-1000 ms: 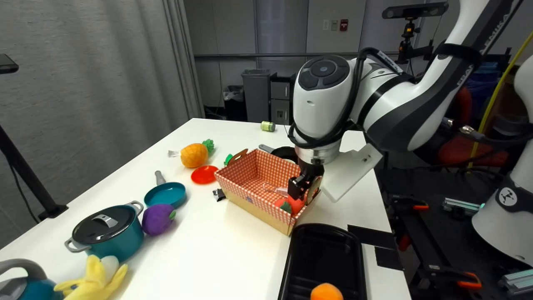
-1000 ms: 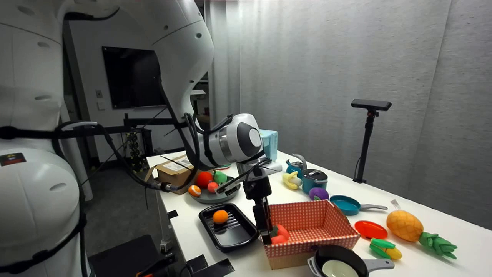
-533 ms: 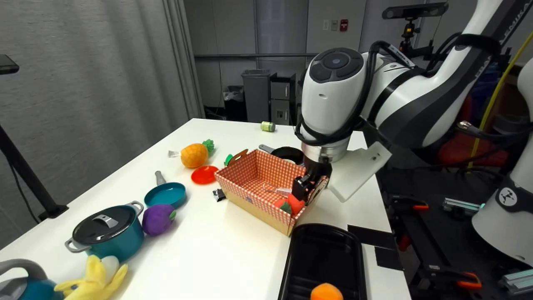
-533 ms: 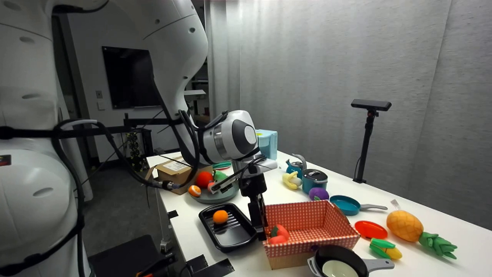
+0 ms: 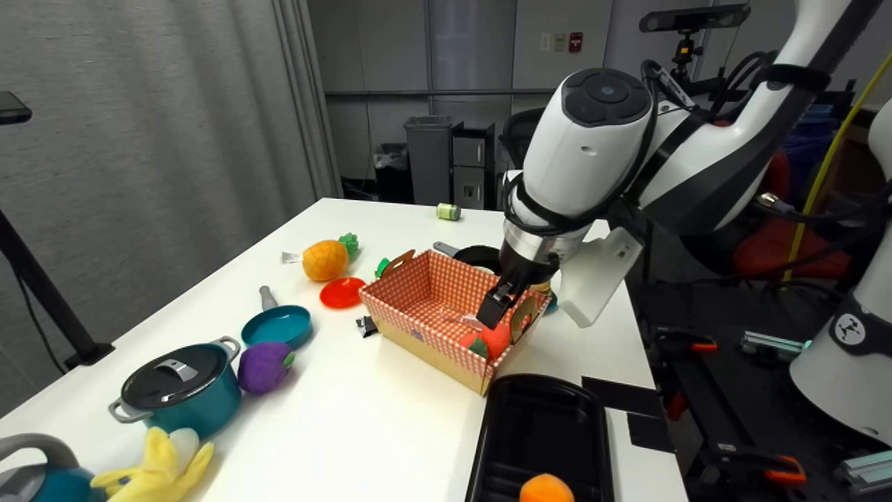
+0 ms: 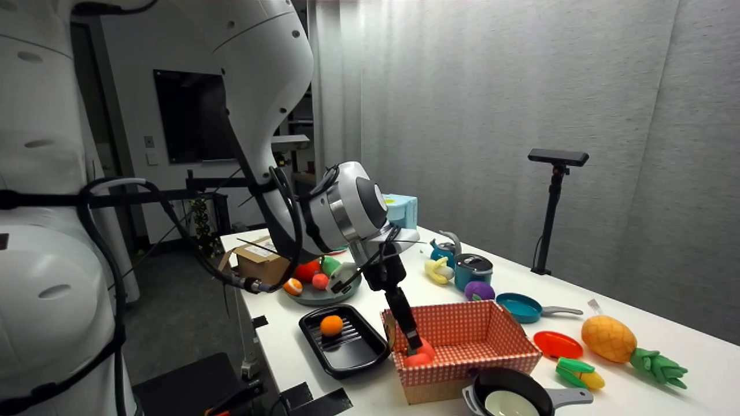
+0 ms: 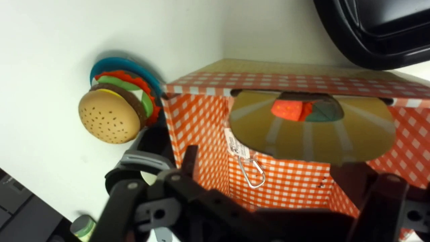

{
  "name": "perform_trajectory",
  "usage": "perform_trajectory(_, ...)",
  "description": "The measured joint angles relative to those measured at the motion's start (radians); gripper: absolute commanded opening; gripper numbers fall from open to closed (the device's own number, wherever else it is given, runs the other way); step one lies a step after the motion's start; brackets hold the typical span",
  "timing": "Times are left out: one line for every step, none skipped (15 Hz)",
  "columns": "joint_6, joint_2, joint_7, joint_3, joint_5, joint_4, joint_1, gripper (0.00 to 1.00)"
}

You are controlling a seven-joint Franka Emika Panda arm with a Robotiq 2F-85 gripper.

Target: Slide the box to the right

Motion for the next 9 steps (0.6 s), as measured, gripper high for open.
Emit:
perform_trajectory(0.012,-0.001,0.017,-0.008,-0.051,0.001,0.000,1.00)
perform_trajectory(0.023,-0.002,0.038,-0.015,-0.103,0.002,0.000,1.00)
perform_trajectory(0.022,-0.013,0.040,-0.009,-0.113,0.010,0.005,1.00)
perform_trajectory(0.014,-0.039,0.034,0.008,-0.111,0.026,0.015,1.00)
perform_trajectory(0.007,-0.071,0.031,0.029,-0.110,0.042,0.030,1.00)
perform_trajectory(-0.004,-0.103,0.028,0.053,-0.110,0.058,0.048,1.00)
perform_trajectory(-0.014,-0.132,0.021,0.078,-0.111,0.074,0.066,1.00)
perform_trajectory(-0.026,-0.161,0.007,0.105,-0.110,0.092,0.086,1.00)
perform_trajectory(-0.040,-0.183,-0.012,0.132,-0.102,0.110,0.107,1.00)
